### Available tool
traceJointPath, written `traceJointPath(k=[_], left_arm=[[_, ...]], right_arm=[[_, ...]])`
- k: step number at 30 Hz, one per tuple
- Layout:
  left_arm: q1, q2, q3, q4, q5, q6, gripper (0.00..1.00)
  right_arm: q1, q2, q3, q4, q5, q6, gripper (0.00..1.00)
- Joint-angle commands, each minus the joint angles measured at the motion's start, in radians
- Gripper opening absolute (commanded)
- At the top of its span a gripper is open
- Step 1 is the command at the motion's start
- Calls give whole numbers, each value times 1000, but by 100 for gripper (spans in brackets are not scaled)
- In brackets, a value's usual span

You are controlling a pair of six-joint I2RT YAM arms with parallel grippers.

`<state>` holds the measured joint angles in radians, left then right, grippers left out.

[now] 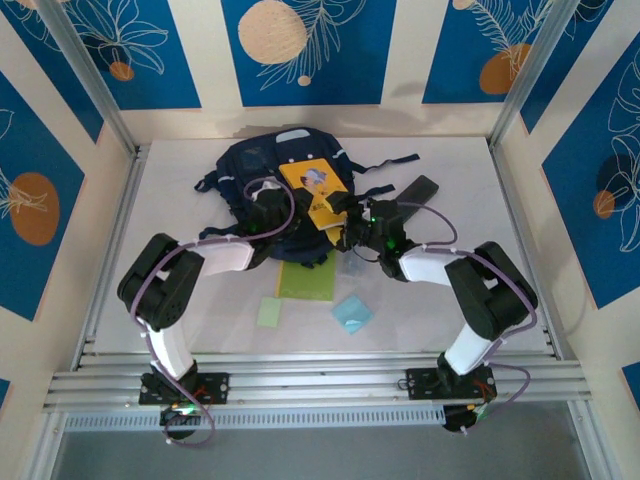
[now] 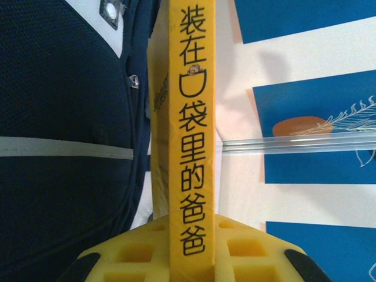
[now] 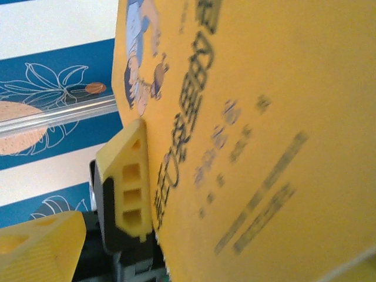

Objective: Pack the student bag
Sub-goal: Pick up the book from the center of the table, then open the student bag at the top-center of the table.

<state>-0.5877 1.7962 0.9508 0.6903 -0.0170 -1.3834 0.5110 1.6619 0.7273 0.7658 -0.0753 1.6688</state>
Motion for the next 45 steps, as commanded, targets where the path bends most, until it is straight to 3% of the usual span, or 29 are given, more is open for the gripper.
traceJointPath(k=[1, 4, 8, 10, 13, 16, 20, 24, 27, 35, 45], left_arm=[[-10, -70, -26, 166, -46, -47, 2], [-12, -72, -40, 175, -38, -61, 2], [-14, -75, -46, 162, -10, -65, 8], [-13, -73, -49, 157, 10, -55, 18], [0, -80, -35, 89, 90, 25, 52], [36, -92, 20, -79, 230, 222, 68], [82, -90, 125, -394, 335, 557, 69], [85, -24, 336, -788, 306, 914, 69], [83, 60, 497, -993, 259, 1106, 68], [49, 273, 776, -1300, 201, 1436, 66], [39, 459, 932, -1407, 83, 1541, 77]], right_arm=[[7, 2, 26, 114, 9, 34, 91], [1, -4, 19, 106, 38, 14, 78], [-20, 4, 18, 130, 40, -1, 18], [-31, 0, 23, 128, 29, -16, 0], [-68, -15, 19, 116, -4, -37, 0], [-129, -52, 11, 53, -49, -92, 0], [-215, -119, 9, -124, -89, -229, 0], [-301, -175, -17, -226, -127, -320, 0], [-374, -210, -35, -282, -187, -356, 0], [-514, -346, -69, -470, -256, -486, 0], [-619, -459, -132, -543, -285, -515, 0]])
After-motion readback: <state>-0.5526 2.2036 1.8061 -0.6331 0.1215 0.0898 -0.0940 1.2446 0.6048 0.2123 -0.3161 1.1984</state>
